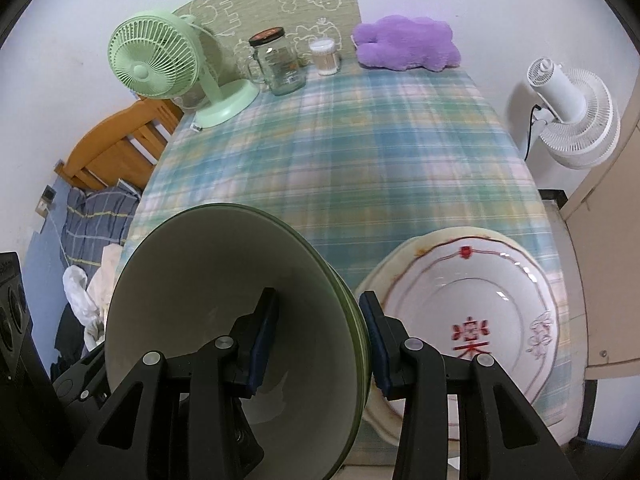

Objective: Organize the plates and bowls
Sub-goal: 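Lift the nested bowls and carry them over the red-patterned plate stack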

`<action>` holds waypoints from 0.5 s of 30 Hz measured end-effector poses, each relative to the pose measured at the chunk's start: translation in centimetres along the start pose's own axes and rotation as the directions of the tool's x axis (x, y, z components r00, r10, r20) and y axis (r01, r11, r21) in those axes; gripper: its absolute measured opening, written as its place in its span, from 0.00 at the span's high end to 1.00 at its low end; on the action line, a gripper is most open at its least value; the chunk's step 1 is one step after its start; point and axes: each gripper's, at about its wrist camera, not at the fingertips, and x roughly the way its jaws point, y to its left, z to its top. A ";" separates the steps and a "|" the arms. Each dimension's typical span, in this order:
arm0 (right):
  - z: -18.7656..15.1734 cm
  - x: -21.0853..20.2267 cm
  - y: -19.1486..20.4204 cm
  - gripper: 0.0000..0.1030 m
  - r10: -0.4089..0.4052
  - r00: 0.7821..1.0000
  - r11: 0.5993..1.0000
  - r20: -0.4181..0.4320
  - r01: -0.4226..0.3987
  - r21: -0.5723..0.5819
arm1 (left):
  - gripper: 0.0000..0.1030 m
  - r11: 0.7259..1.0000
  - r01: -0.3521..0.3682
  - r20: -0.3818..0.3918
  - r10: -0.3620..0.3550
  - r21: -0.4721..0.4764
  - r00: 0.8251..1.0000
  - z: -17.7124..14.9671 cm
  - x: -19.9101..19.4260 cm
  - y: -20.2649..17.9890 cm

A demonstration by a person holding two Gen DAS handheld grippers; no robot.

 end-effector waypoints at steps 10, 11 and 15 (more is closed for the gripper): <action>-0.5 -1.3 -4.8 0.57 0.007 1.000 1.000 -0.006 -0.007 0.014 | 0.43 1.000 0.001 -0.002 -0.001 0.001 1.000 -0.7 1.4 -4.7; -0.5 -1.4 -5.2 0.57 0.005 1.000 1.000 -0.007 -0.005 0.012 | 0.43 1.000 0.002 -0.002 -0.002 -0.003 1.000 -0.7 1.6 -5.1; -0.5 -1.6 -7.0 0.57 0.001 1.000 1.000 -0.014 -0.001 0.001 | 0.43 1.000 0.004 0.000 -0.004 -0.022 1.000 -1.0 2.3 -6.5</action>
